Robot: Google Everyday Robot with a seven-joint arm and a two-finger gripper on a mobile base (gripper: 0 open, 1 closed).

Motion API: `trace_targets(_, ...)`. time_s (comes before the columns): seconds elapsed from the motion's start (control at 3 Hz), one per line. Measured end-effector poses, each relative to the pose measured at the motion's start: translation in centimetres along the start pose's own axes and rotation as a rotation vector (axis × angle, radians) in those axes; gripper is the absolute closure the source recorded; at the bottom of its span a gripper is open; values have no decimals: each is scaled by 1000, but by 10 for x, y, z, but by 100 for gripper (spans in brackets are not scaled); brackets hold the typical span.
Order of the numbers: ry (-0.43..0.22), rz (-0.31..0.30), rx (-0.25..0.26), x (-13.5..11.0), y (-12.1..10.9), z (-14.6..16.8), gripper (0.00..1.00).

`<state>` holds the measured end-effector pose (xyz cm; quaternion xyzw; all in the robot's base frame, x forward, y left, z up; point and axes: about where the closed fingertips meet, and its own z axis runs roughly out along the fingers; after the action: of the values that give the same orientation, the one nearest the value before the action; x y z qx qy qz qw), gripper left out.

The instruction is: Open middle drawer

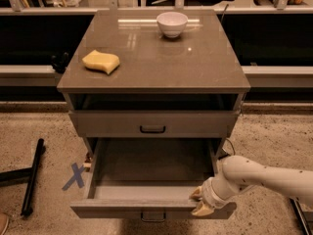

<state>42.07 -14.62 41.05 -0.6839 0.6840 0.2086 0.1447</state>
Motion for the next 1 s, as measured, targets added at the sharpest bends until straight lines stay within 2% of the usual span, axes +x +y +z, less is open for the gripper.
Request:
trace_targets(0.33,-1,0,-3,0,1,1,37)
trace_targets(0.67,-2,-1,-8,-1,2,3,6)
trace_targets(1.0,-3,-1,-9,-1,3,4,0)
